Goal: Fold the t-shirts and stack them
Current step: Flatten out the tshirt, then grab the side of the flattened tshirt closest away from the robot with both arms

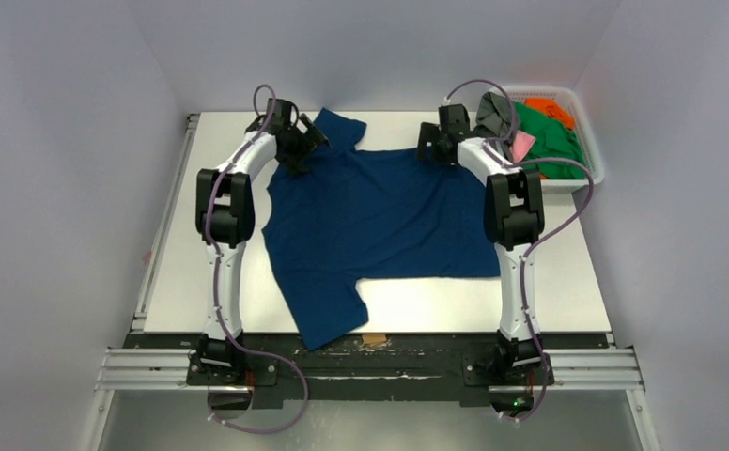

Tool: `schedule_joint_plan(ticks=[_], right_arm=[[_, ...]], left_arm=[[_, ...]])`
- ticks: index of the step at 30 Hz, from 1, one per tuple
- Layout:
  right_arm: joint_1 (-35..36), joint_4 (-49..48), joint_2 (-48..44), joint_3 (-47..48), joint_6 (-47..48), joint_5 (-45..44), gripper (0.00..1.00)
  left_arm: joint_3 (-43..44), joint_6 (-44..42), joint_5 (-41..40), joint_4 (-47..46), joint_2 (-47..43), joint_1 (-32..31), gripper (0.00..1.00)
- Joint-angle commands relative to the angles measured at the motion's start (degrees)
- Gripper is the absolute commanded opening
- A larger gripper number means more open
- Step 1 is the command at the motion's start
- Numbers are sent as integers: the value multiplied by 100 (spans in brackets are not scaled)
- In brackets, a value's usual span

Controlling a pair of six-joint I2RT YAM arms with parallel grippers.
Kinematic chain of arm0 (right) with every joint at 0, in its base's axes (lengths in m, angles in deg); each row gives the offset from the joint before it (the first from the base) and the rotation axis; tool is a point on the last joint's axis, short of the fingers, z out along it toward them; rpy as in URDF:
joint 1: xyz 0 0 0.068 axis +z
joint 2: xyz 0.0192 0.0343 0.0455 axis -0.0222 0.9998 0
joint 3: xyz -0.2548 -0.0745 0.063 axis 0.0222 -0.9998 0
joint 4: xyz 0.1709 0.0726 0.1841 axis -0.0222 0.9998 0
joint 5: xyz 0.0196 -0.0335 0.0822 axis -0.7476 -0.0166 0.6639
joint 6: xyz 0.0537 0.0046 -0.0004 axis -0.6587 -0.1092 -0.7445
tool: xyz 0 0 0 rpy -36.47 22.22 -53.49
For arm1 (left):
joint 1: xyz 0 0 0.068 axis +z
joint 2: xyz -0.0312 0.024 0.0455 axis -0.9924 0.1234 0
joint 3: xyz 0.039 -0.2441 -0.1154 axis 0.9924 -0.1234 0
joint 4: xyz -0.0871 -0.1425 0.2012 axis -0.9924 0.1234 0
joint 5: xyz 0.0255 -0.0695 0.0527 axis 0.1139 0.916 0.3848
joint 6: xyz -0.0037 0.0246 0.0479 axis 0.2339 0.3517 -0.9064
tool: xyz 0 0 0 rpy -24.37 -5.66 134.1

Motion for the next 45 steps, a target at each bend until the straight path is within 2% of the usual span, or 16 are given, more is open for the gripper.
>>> schedule_joint_plan(ticks=[1, 6, 10, 12, 15, 18, 21, 27, 29, 31, 35, 40, 45], right_arm=[[-119, 227, 579, 725, -255, 66, 94], [-248, 283, 987, 1528, -423, 357, 99], [-309, 176, 710, 1597, -606, 619, 99], [-311, 111, 291, 1482, -459, 621, 99], [-317, 145, -384, 1165, -173, 626, 99], [-291, -6, -1285, 316, -20, 626, 99], [-206, -340, -2293, -1030, 45, 585, 99], [-169, -749, -4361, -3659, -543, 430, 99], [-175, -813, -4927, -4454, -778, 354, 99], [-172, -606, -5393, -5018, -1030, 38, 99], [-182, -120, -5900, -5732, -1278, -593, 99], [-186, 207, -6276, -6131, -1435, -1033, 99], [-187, 71, -6617, -6427, -1460, -1085, 98]], left_arm=[[877, 411, -481, 276, 635, 203, 100], [2172, 772, -321, 238, 1435, 419, 100], [3096, 1046, -338, -117, 1885, 554, 100], [3199, 1062, -341, -297, 1766, 626, 100], [2727, 802, -266, -609, 1055, 662, 100], [1852, 262, -58, -614, -197, 601, 100], [321, -443, 25, -490, -1646, 451, 100], [-3045, -1533, -814, -17, -4604, -338, 100], [-3909, -1630, -1139, 364, -5318, -657, 100], [-4720, -1600, -1101, 678, -5872, -980, 100], [-5998, -1312, -1138, 1146, -6659, -1832, 98], [-7021, -670, -1172, 1434, -7207, -2649, 95], [-7657, -191, -772, 723, -7059, -3332, 75]])
